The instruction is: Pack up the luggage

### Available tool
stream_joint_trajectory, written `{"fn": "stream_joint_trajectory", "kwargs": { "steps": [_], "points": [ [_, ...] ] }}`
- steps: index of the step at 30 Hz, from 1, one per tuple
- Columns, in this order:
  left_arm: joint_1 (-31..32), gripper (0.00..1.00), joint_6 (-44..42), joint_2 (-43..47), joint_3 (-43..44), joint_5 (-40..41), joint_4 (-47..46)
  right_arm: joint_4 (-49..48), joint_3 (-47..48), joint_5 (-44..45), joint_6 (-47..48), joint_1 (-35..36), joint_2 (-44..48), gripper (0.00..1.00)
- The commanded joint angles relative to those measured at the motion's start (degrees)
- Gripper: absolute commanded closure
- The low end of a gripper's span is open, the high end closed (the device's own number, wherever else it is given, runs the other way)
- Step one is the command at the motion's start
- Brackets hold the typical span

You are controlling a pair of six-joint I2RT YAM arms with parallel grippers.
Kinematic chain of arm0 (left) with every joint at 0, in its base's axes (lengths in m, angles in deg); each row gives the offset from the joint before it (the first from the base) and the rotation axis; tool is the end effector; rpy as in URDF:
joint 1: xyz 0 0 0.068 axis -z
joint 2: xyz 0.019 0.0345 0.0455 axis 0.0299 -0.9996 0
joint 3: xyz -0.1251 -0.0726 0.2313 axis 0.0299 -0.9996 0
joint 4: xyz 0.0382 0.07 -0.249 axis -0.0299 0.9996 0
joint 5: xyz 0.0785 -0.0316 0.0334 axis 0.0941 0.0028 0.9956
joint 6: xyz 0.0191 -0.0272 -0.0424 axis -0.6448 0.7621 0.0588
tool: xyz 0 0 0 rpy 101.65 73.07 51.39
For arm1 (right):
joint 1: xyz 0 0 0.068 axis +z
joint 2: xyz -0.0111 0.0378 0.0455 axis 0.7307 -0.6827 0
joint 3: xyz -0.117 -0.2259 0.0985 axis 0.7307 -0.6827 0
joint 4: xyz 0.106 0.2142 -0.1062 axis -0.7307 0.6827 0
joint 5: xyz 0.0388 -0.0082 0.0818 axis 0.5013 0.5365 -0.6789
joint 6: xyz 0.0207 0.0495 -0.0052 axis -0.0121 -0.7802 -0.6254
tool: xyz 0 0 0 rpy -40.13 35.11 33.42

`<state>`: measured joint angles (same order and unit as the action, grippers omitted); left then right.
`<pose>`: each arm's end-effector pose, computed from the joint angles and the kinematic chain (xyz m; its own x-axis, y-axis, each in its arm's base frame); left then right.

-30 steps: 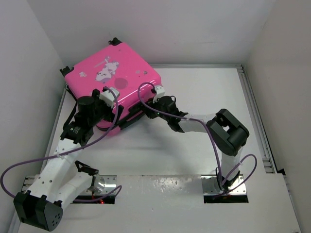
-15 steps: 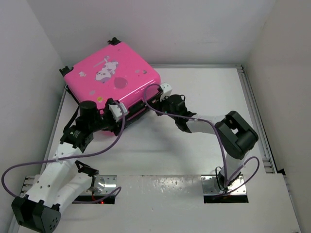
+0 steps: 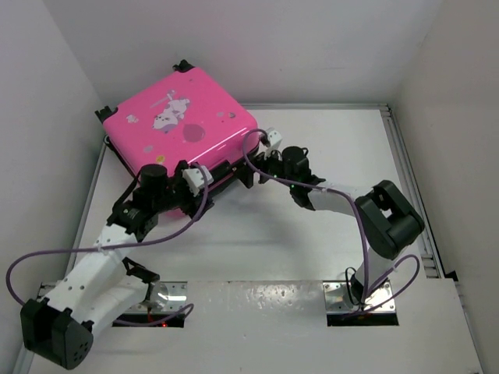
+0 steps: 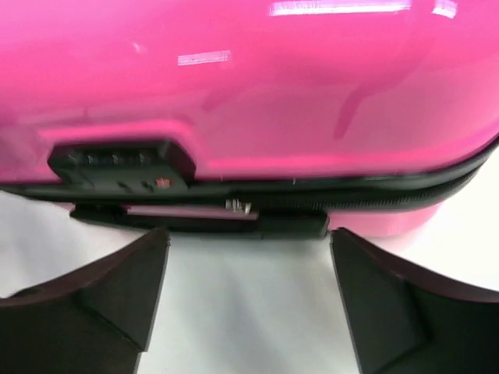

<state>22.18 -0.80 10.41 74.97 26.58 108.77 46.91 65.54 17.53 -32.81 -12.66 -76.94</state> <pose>0.1800 -0.0831 0.2870 -0.1757 0.4227 -0.8891 0.7813 0.6093 0.1353 0.3013 0.2159 0.2042 -0.4014 0.1246 -0.9074 -0.6455 0.6644 0.3768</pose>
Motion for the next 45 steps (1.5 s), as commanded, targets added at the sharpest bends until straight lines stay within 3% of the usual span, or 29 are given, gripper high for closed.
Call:
{"fn": "stream_joint_trajectory", "kwargs": {
  "steps": [1,6,10,12,14,17,21,28,34,38,45],
  "points": [
    [-0.1,0.06,6.6,5.3,-3.7,4.4,-6.8,-1.6,-2.9,-2.8,-2.5,0.6,0.9,0.06],
    [-0.6,0.06,13.1,5.9,-3.7,15.1,-9.7,-2.8,-7.6,6.1,-2.9,1.6,1.6,0.07],
    [-0.6,0.06,14.0,5.9,-2.5,22.2,-11.6,-8.3,-7.8,-0.2,2.0,1.6,-0.8,0.16],
    [-1.1,0.08,12.8,3.3,-0.3,23.2,-9.2,-9.8,-6.3,-0.4,2.2,1.4,-2.4,0.19],
    [-1.1,0.16,12.8,1.0,2.7,24.1,-6.9,-10.3,-4.9,-0.8,2.9,1.3,-3.1,0.21],
    [-1.1,0.20,13.6,0.4,2.7,24.1,-6.2,-12.3,-3.6,-1.5,2.9,1.6,-3.9,0.27],
    [-1.7,0.33,14.3,1.6,1.0,25.5,-6.9,-13.9,-1.8,-1.8,2.0,2.1,-4.7,0.38],
    [-2.3,0.30,16.4,4.5,0.0,22.1,-8.6,-18.9,0.6,1.6,-0.8,4.2,-8.3,0.59],
    [-2.3,0.28,16.4,4.0,1.1,25.2,-7.6,-22.4,0.8,4.1,-1.8,5.4,-11.9,0.60],
    [-2.8,0.27,16.4,3.5,1.7,25.7,-7.6,-25.2,2.3,6.9,-1.0,5.3,-14.6,0.52],
    [-3.3,0.27,17.0,2.5,2.3,26.3,-6.5,-28.4,8.5,12.2,-2.4,5.1,-19.0,0.47]
  ]
}}
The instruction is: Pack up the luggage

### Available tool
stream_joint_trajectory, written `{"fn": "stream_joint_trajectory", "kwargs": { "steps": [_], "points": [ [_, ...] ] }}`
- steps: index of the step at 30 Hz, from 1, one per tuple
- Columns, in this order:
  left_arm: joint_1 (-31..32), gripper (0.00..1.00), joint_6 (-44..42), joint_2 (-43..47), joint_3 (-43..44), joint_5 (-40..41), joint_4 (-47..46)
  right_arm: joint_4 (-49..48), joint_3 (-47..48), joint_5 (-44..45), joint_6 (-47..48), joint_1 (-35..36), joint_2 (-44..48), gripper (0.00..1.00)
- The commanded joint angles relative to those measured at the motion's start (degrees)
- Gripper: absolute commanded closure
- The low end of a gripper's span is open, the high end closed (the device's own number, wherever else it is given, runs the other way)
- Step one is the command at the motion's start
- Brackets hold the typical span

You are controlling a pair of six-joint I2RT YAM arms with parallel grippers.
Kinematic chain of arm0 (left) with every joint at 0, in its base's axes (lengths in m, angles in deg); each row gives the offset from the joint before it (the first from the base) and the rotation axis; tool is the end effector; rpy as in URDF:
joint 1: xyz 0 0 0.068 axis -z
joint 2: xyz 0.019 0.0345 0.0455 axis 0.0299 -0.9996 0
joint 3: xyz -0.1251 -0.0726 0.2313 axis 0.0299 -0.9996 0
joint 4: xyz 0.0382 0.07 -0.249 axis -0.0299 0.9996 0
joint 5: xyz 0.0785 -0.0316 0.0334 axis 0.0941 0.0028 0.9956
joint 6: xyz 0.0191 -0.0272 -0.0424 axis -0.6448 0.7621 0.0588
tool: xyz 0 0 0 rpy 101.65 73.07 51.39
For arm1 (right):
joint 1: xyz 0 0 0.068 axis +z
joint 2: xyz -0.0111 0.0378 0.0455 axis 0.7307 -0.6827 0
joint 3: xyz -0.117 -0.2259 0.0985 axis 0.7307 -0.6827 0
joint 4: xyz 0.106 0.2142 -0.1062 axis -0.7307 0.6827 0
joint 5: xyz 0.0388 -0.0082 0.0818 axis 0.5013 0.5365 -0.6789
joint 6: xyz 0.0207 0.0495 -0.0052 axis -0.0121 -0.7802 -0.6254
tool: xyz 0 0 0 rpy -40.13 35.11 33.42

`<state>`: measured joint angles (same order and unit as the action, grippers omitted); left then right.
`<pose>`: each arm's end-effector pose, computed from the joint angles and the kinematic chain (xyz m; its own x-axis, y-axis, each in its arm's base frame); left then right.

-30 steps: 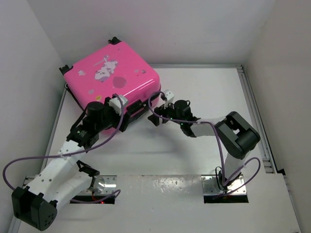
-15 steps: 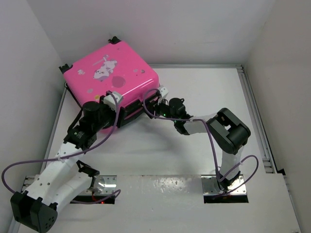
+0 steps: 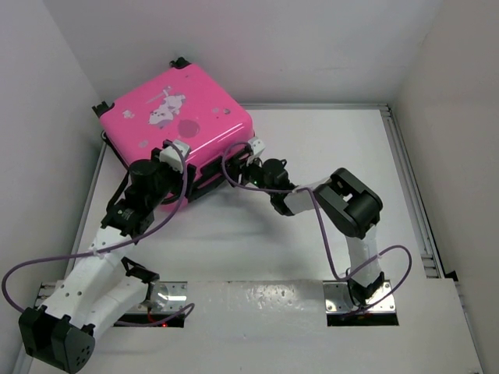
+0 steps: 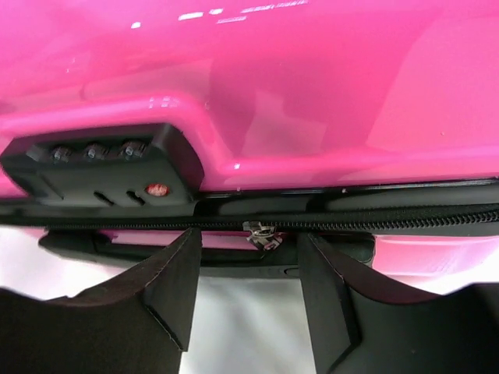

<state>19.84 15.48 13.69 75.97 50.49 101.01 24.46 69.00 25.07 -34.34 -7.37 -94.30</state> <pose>0.1860 -0.0615 0.3154 -0.2425 0.1774 -0.9538 0.3490 0.9333 0.0849 0.3114 0.2627 0.1518 -0.2939 0.2266 -0.9286 -0.6585 0.6561 0.3685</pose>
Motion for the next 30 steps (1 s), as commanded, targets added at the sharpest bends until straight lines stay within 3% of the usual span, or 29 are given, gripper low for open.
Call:
{"fn": "stream_joint_trajectory", "kwargs": {
  "steps": [1,2,3,5,6,8,14,18,22,25,30],
  "points": [
    [-1.0,0.27,0.7,-0.8,0.7,2.4,1.3,-6.2,5.5,4.9,-1.1,-0.2,-1.7,0.47],
    [-1.0,0.27,0.7,-0.8,0.7,2.4,1.3,-6.3,6.3,5.6,-1.7,0.0,-1.9,0.47],
    [-1.0,0.26,0.7,-0.8,0.2,1.8,1.3,-6.6,6.9,5.3,-2.1,0.2,-2.1,0.53],
    [-1.0,0.26,0.7,-0.8,0.2,1.8,1.3,-7.0,7.4,4.6,-2.3,0.4,-2.0,0.69],
    [-1.0,0.26,0.2,-0.8,0.2,1.8,1.3,-7.6,7.4,4.3,-2.2,0.4,-2.2,0.90],
    [-1.0,0.26,-0.4,-1.4,0.2,1.8,1.3,-8.9,6.9,4.0,-1.1,0.7,-1.8,1.00],
    [-1.0,0.26,-1.0,-2.0,-0.3,0.0,1.3,-9.7,4.4,2.4,-0.3,0.2,-1.0,1.00],
    [-1.0,0.27,-6.1,-2.0,-0.3,-8.0,4.3,-10.3,2.4,-0.8,1.2,-0.6,1.3,1.00],
    [3.8,0.27,-10.9,-1.4,-1.5,-14.2,7.1,-9.8,0.0,-3.1,1.8,-1.9,4.1,1.00],
    [9.4,0.27,-13.8,-2.7,-3.3,-9.5,7.1,-7.8,-0.5,-4.1,-0.3,-2.6,5.6,1.00],
    [11.8,0.27,-15.0,-6.3,-4.1,-4.7,4.3,-5.3,-0.3,-9.1,-7.9,-3.8,7.7,1.00]
  ]
}}
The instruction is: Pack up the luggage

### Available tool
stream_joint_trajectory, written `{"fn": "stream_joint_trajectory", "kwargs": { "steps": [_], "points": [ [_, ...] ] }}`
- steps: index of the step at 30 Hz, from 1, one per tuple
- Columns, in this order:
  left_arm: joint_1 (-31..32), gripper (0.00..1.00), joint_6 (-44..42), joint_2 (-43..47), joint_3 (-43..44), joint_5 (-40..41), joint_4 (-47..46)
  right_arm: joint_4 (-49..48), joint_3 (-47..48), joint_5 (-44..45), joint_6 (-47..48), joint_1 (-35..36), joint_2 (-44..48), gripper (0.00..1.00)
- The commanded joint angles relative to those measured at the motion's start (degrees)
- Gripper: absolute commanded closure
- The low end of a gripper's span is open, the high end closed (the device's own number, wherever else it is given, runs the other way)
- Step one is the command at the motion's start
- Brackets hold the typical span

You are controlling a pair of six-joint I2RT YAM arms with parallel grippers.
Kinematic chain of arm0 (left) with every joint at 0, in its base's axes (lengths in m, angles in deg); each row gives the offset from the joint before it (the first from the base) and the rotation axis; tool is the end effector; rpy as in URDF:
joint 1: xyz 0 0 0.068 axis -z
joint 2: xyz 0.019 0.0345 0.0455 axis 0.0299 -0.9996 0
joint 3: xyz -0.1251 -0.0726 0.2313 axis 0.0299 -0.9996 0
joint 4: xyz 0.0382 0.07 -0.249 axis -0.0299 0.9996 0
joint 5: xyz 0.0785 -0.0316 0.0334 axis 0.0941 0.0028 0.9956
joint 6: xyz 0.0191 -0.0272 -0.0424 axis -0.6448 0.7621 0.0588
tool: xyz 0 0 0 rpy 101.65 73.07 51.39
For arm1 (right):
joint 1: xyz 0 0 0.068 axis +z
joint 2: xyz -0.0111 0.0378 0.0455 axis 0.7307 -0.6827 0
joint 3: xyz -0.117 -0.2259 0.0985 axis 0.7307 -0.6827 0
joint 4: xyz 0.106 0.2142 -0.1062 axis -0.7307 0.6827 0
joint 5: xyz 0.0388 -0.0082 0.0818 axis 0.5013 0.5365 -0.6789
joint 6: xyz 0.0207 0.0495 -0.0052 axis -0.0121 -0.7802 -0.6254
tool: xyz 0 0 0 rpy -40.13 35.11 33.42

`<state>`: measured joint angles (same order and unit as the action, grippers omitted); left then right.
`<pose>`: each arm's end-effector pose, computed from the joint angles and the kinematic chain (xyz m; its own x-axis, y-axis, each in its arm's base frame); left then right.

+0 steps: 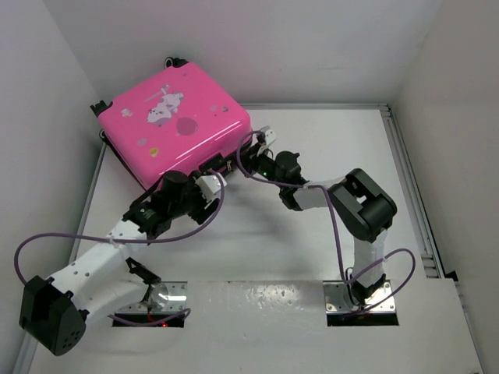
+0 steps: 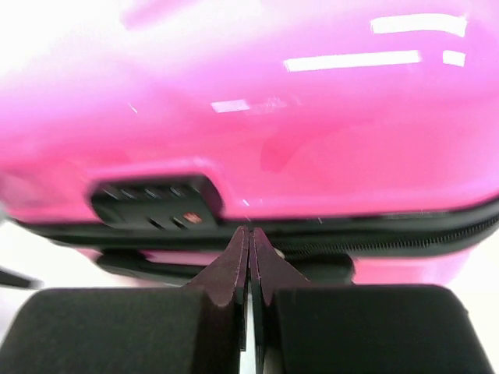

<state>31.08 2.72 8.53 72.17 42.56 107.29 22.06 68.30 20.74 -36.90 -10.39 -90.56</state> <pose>0.1758 -0.1052 0.2651 -0.2531 0.4948 -0.8313 0.7116 0.6774 0.1865 0.3184 0.2444 0.1781 -0.2609 0.3023 -0.9168 -0.6893 0.6066 0.3962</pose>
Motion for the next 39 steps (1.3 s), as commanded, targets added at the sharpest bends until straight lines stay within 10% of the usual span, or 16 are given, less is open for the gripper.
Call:
{"fn": "stream_joint_trajectory", "kwargs": {
  "steps": [1,7,12,18,39],
  "points": [
    [1.0,0.27,-2.3,-1.8,-0.9,4.7,-2.8,-2.0,0.5,-5.6,-6.3,-0.9,4.1,1.00],
    [1.0,0.22,-1.4,-2.9,-2.4,8.6,-8.8,-0.2,-1.0,-9.4,-6.6,-2.2,3.9,1.00],
    [0.5,0.16,1.7,-3.5,-2.4,8.6,-10.9,-1.2,-3.4,-12.9,-4.6,-3.9,3.4,0.68],
    [-0.9,0.14,5.8,-4.0,-1.2,11.2,-11.7,-3.6,-5.3,-8.1,0.3,-3.0,2.2,0.56],
    [-7.5,0.09,11.7,-3.5,1.7,14.7,-9.8,1.6,5.6,22.5,11.1,8.3,-6.3,0.48]
  ]
}}
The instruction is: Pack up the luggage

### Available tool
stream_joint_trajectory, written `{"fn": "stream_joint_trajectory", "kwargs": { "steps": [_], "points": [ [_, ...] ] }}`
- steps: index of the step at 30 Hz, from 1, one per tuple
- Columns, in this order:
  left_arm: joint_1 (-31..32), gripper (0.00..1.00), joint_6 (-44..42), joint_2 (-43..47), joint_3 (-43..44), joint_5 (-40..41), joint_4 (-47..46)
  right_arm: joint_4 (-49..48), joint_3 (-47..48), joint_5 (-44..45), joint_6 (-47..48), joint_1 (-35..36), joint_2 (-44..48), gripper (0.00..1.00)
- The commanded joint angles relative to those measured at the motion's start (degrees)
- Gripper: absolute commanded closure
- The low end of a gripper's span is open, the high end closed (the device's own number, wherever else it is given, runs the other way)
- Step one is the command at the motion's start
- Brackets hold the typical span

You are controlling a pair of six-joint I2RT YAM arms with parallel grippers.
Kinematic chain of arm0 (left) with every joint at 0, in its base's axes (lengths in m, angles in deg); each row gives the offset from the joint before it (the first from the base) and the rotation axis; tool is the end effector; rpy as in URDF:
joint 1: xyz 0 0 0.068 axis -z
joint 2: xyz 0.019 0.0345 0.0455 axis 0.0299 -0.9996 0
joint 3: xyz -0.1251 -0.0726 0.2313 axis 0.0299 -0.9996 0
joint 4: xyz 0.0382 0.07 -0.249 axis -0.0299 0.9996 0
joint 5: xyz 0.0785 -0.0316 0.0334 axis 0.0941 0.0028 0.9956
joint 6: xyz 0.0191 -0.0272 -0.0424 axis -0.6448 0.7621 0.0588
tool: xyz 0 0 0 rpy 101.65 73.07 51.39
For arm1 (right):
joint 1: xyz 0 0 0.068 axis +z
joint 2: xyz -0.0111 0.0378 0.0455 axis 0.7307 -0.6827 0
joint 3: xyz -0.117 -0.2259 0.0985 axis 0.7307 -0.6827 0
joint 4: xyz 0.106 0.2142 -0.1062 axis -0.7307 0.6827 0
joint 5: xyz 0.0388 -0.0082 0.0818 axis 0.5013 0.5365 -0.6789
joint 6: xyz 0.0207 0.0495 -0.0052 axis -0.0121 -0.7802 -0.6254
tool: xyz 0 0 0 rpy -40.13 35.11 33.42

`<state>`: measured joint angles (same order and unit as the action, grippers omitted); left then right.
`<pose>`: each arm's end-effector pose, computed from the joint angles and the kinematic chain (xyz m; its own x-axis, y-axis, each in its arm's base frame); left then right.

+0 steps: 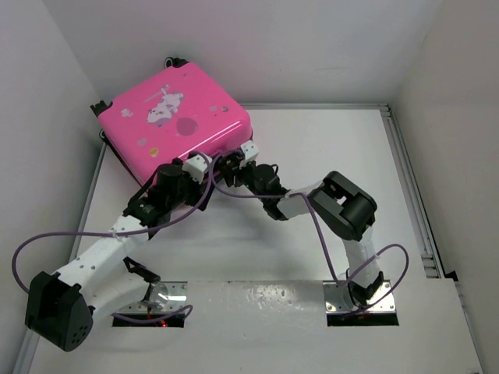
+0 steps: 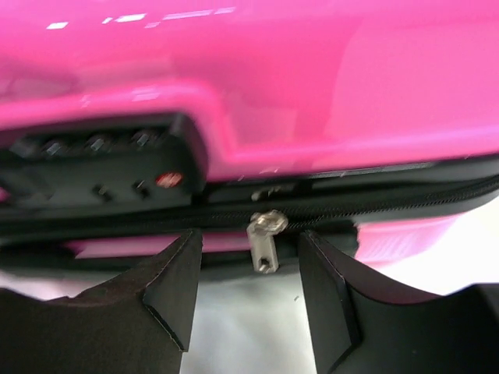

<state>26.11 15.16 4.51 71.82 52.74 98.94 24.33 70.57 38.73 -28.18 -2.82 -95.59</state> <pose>0.2036 -0.0914 0.2630 -0.3868 0.2838 -0.8774 0.4338 0.8956 0.0984 0.3000 0.2849 0.1506 -0.1832 0.1848 -0.9656 -0.5736 0.7775 0.2576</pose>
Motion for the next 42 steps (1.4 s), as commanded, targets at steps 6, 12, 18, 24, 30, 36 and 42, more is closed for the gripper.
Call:
{"fn": "stream_joint_trajectory", "kwargs": {
  "steps": [6,12,18,24,30,36,42],
  "points": [
    [-3.7,0.09,-1.8,0.5,2.1,4.0,-1.0,3.9,6.7,8.1,5.4,1.1,-3.3,0.59],
    [-4.2,0.09,-1.8,1.1,1.6,2.7,-1.0,4.3,6.6,8.5,8.5,1.1,-3.9,0.87],
    [-4.2,0.09,-3.1,1.1,0.5,0.4,-1.0,1.3,3.9,4.2,9.7,-0.1,-2.8,1.00],
    [-4.2,0.12,-6.5,1.7,-1.3,-4.9,-1.5,-10.1,-3.0,-6.9,3.4,-3.2,0.3,1.00],
    [-3.0,0.17,-9.0,0.4,-1.9,-7.2,-2.6,-12.1,-4.7,-13.6,-0.6,-5.8,2.1,1.00],
    [2.2,0.18,-10.9,-5.0,-2.5,-4.9,-7.9,-12.0,-4.2,-16.5,-1.8,-6.7,1.4,1.00],
    [5.0,0.29,-12.0,-11.8,-1.8,0.1,-12.6,-11.4,-4.1,-17.2,-2.8,-6.9,1.4,1.00]
  ]
}}
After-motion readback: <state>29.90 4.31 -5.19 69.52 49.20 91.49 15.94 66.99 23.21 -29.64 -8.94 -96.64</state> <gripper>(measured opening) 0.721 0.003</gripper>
